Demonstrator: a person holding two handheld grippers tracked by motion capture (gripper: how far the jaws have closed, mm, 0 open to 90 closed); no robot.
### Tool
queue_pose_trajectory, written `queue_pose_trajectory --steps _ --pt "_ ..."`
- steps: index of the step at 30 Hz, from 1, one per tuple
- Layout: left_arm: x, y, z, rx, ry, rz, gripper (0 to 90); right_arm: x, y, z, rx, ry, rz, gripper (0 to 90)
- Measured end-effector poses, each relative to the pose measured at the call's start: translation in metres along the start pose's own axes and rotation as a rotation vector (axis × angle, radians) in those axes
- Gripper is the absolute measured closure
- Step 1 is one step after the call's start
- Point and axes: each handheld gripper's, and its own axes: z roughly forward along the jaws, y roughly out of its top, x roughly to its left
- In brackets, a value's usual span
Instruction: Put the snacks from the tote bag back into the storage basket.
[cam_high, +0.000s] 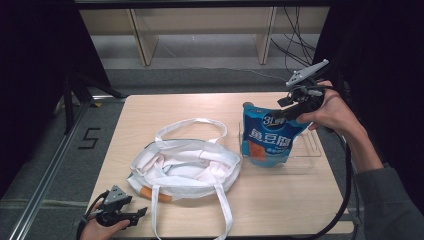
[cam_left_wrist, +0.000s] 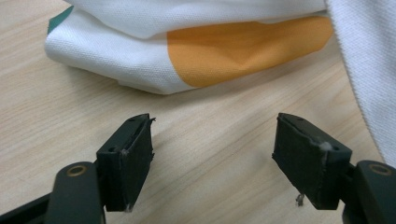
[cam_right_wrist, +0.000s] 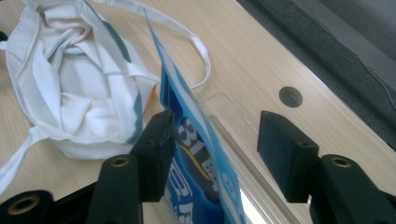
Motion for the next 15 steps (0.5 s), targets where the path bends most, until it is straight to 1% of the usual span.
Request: queue_pose_trajectory --steps 1,2,3,4,5,6,7,8,9,10,11,12,13,15 --pt "0.0025 0.0007 -0.0030 0.032 -0.008 0.039 27.9 0.0001 -0.0005 -0.0002 -0.014 -0.006 0.008 46.2" --pt "0.0027 0.0005 -0.0028 0.031 -0.007 0.040 27.8 -0.0006 -0.0020 0.0003 -0.024 -0.012 -0.001 45.6" --pt "0.0025 0.0002 -0.0032 0.034 -0.006 0.039 27.9 -0.0010 -0.0018 -0.0022 -0.013 -0.010 0.011 44.7" --pt "0.0026 0.0001 -0.0031 0.030 -0.007 0.041 27.8 0.0000 -0.0026 -0.0022 -0.023 -0.022 0.028 44.0" --pt "0.0026 0.0006 -0.0032 0.030 -0.008 0.041 27.8 -0.0001 -0.0032 -0.0036 -0.016 -0.024 0.020 43.6" --pt "0.0026 0.0008 -0.0030 0.031 -0.006 0.040 27.9 0.0016 -0.0038 -0.0035 -0.029 -0.032 0.024 43.5" --pt "0.0024 0.0007 -0.0029 0.031 -0.005 0.037 27.9 0.0016 -0.0044 -0.0047 -0.024 -0.024 0.015 43.1" --pt "0.0020 0.0004 -0.0029 0.027 -0.006 0.033 27.9 0.0017 -0.0049 -0.0049 -0.022 -0.017 0.016 42.7" --pt "0.0019 0.0001 -0.0026 0.027 -0.008 0.029 27.9 0.0028 -0.0055 -0.0052 -0.020 -0.029 0.023 42.4" --pt "0.0014 0.0000 -0.0024 0.016 -0.008 0.025 27.9 0.0036 -0.0062 -0.0043 -0.029 -0.033 0.030 42.0" --pt "0.0015 0.0006 -0.0029 0.021 -0.007 0.027 27.9 0.0037 -0.0068 -0.0038 -0.032 -0.035 0.032 41.8" --pt "0.0013 0.0008 -0.0034 0.022 -0.007 0.028 27.9 0.0039 -0.0071 -0.0045 -0.013 -0.024 0.037 41.6" --pt "0.0012 0.0009 -0.0039 0.018 -0.006 0.035 27.8 0.0039 -0.0072 -0.0050 -0.009 -0.032 0.044 40.9" --pt "0.0012 0.0010 -0.0042 0.019 -0.006 0.034 27.7 0.0028 -0.0085 -0.0054 -0.013 -0.038 0.042 40.5"
